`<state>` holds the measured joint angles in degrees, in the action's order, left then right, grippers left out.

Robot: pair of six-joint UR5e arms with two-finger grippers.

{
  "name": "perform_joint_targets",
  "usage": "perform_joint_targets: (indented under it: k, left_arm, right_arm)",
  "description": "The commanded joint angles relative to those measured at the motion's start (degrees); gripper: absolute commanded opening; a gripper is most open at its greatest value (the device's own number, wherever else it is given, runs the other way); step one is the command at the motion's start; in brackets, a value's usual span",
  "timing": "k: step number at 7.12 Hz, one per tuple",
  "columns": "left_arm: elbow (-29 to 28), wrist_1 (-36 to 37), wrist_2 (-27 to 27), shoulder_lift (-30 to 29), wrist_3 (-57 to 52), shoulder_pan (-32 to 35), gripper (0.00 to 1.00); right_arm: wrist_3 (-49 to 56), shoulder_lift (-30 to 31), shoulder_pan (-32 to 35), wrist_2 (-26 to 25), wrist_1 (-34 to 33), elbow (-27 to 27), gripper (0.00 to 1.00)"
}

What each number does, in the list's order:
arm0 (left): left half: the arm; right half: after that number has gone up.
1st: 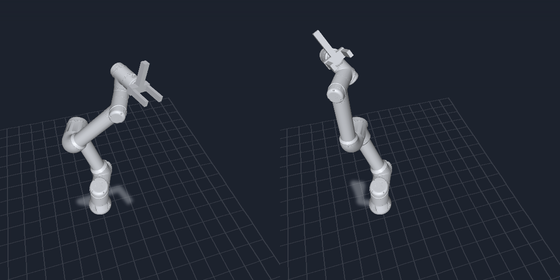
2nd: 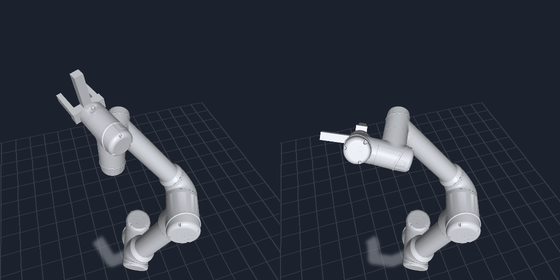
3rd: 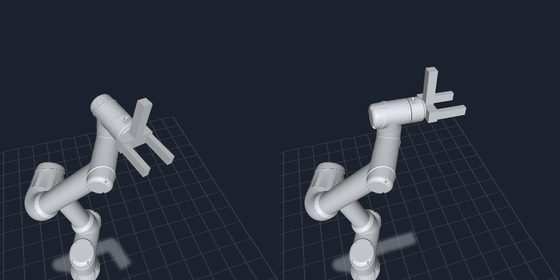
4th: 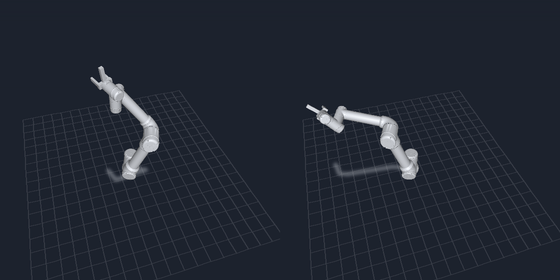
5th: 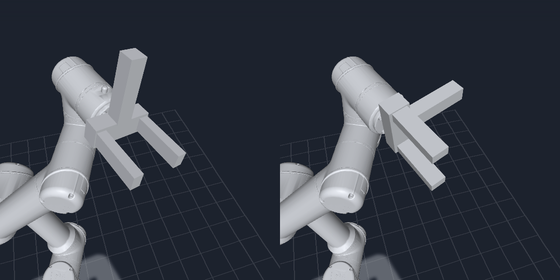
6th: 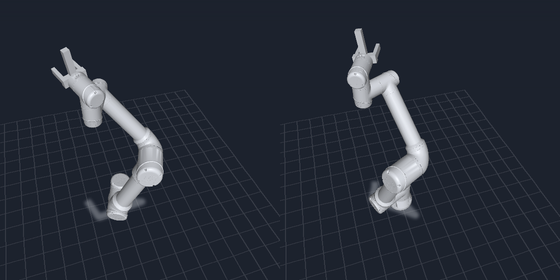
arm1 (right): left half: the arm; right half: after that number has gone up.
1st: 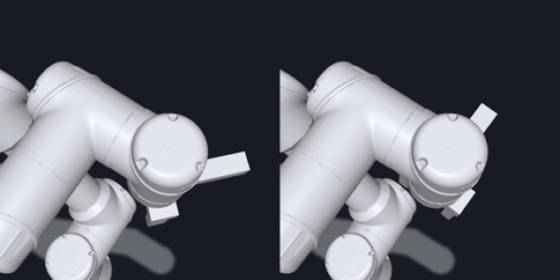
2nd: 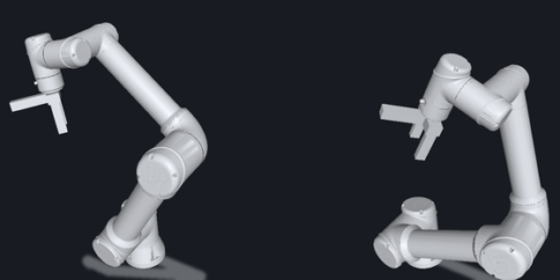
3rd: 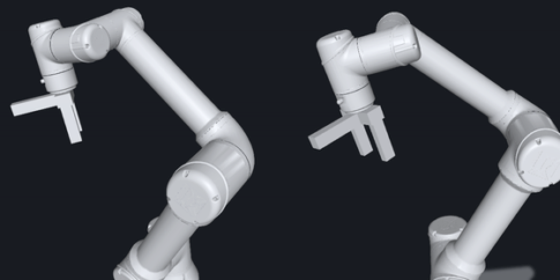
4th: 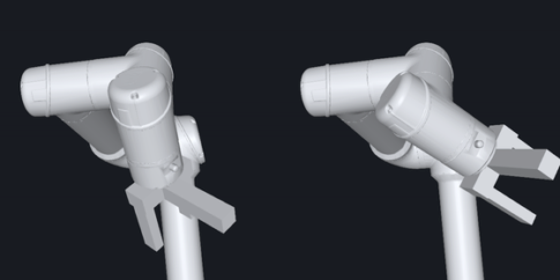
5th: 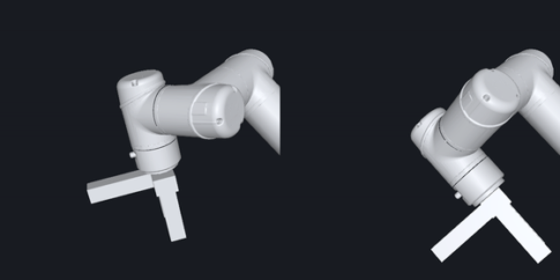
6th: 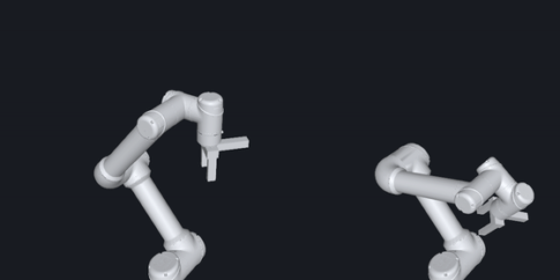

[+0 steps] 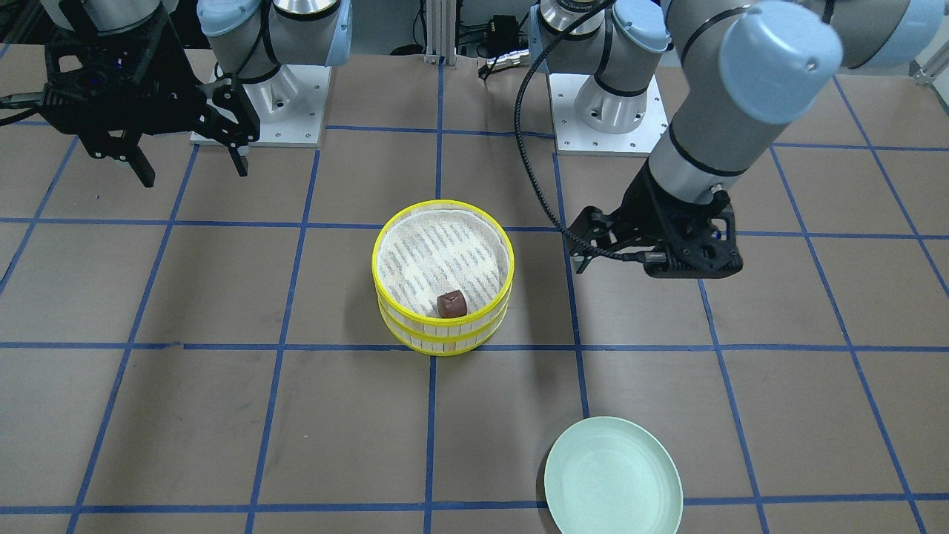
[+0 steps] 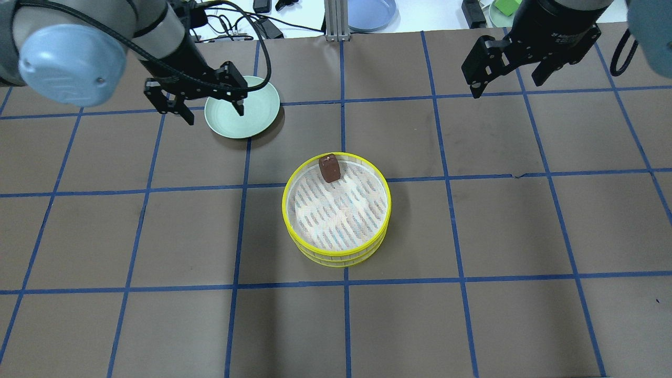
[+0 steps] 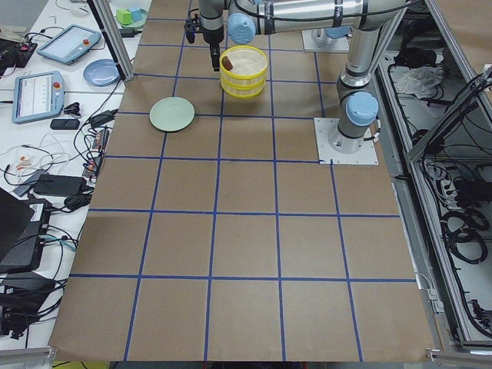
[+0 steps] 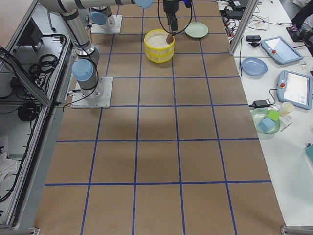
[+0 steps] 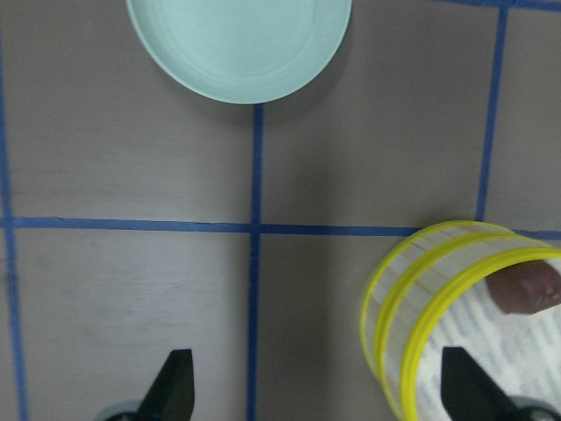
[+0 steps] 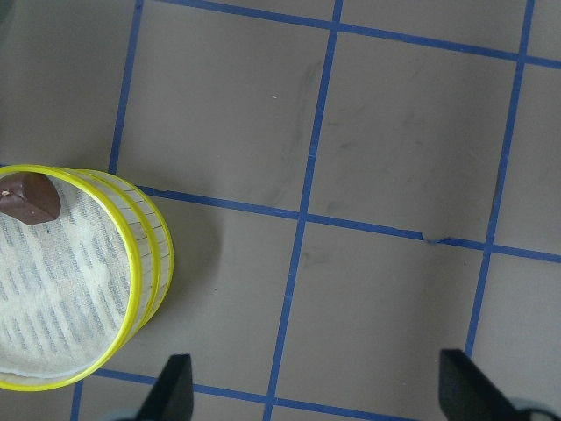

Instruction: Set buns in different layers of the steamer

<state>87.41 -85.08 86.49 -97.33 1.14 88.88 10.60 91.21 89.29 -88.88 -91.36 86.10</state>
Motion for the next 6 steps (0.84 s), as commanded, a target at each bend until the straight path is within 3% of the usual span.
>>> perform_joint_targets:
  k: [1, 6]
  left_arm:
    - [-1.55, -5.62, 5.96, 5.11, -4.13, -1.43, 1.00]
    - [-0.58, -8.44, 2.10, 10.31, -3.78, -0.99, 1.00]
  right_arm:
    - [0.03, 0.02, -0.08, -0.33, 0.13, 0.21, 1.00]
    - [0.12, 0.19, 0.01, -0.51, 0.39, 0.38, 1.00]
